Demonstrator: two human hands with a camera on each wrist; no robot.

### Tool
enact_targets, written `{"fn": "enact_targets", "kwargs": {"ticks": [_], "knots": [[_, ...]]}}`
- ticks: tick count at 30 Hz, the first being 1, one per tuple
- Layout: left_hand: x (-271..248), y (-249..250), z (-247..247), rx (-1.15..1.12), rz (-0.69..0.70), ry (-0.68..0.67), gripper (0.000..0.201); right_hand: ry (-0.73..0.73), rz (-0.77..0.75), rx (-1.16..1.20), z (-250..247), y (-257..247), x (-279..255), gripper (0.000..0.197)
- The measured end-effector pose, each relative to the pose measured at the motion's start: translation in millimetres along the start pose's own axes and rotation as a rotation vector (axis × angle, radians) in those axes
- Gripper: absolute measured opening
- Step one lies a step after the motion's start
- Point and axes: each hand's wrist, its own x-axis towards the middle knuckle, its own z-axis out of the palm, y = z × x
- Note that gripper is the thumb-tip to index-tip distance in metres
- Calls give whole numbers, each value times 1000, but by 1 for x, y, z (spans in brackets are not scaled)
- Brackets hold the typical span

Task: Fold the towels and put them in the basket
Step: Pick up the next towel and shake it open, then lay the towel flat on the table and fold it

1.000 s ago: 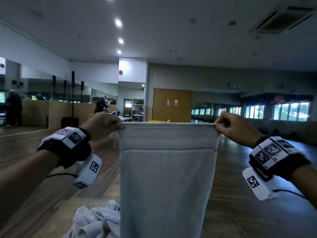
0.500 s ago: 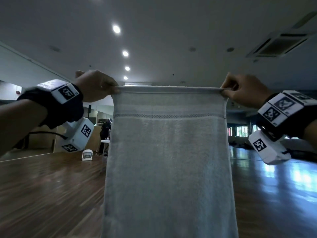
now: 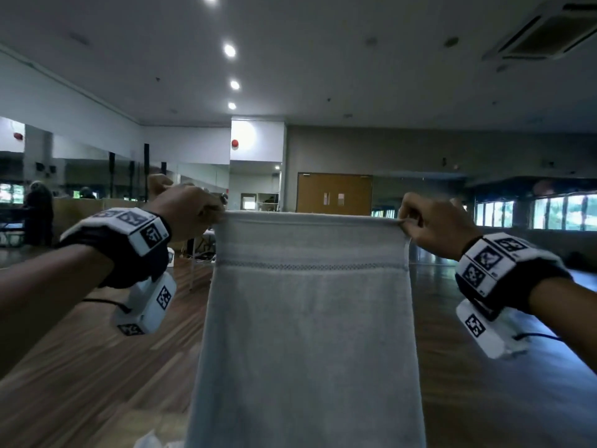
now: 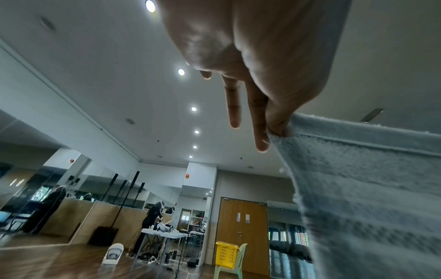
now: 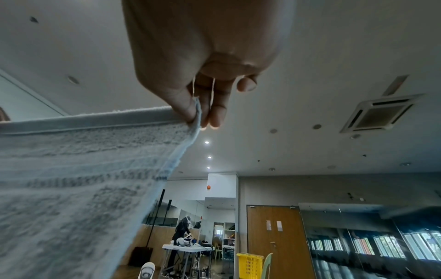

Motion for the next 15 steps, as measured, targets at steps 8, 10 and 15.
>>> {"fn": "enact_targets", "kwargs": {"ticks": [8, 10, 15], "knots": [[-20, -2, 65, -22, 32, 185, 10, -21, 29, 63, 49, 9, -12, 9], [-34, -3, 91, -12, 6, 118, 10, -65, 41, 78, 69, 12, -28, 11], [-95, 12, 160, -44, 30, -62, 8, -283, 66, 166, 132, 31, -93, 24]]}}
